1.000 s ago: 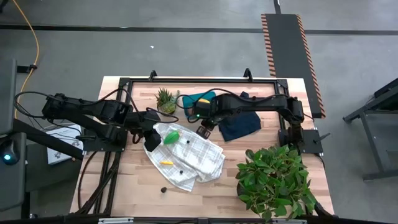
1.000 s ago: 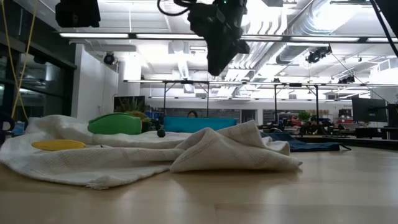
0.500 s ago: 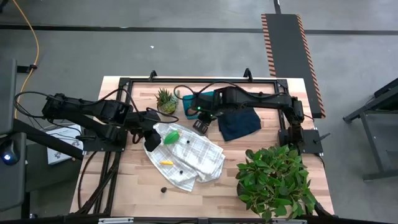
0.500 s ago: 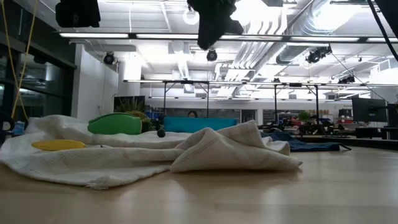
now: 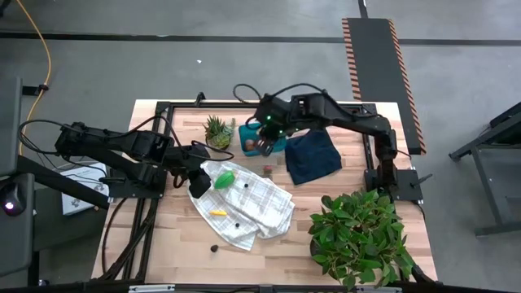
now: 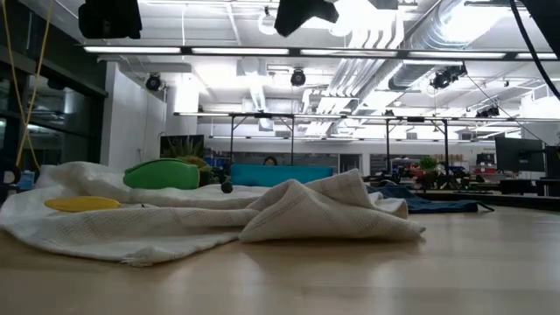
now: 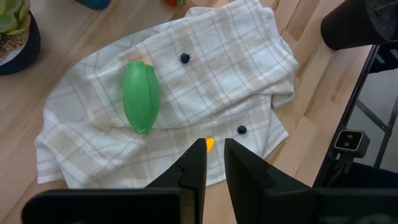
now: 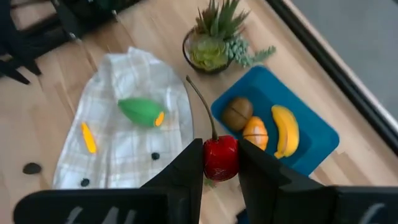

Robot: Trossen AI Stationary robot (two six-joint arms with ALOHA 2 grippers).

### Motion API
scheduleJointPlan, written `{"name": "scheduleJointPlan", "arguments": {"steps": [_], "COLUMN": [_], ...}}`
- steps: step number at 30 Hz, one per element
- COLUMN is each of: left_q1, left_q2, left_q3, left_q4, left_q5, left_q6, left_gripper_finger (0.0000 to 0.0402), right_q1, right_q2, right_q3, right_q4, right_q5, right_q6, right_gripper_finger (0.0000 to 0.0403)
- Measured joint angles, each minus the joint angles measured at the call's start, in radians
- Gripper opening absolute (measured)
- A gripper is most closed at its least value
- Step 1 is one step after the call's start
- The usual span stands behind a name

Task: Pick and placing Produce into tupperware
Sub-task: Put the cherry into the blue bin

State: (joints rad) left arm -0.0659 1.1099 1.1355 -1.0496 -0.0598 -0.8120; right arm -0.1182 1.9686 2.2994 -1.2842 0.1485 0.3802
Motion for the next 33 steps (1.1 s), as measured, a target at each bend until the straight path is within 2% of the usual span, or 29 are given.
{"name": "scheduleJointPlan", "arguments": {"steps": [4, 18, 23, 33], "left_q1": [0.000, 0.000, 0.000, 0.000], "left_q2": [0.000, 0.000, 0.000, 0.000], "left_q3": [0.000, 0.000, 0.000, 0.000], "left_q4": [0.000, 0.001, 0.001, 0.001], "left_q5": [0.000, -0.012, -0.022, -0.039], "left_q6": [0.000, 0.022, 0.023, 0.023], "left_gripper_finger": [0.0046, 0.0046, 0.0046, 0.0046], "right_q1": [-0.024, -0.160, -0.208, -0.263], "right_q2": [0.000, -0.018, -0.018, 0.034], "right_q3": [0.057, 0.043, 0.042, 0.041], "right_q4": [-0.004, -0.001, 0.052, 0.151], "right_q5": [0.000, -0.015, -0.073, -0.108], "right_q6": [-0.023, -0.075, -0.090, -0.090], "right_gripper_finger": [0.0073, 0.0073, 0.0073, 0.0073]}}
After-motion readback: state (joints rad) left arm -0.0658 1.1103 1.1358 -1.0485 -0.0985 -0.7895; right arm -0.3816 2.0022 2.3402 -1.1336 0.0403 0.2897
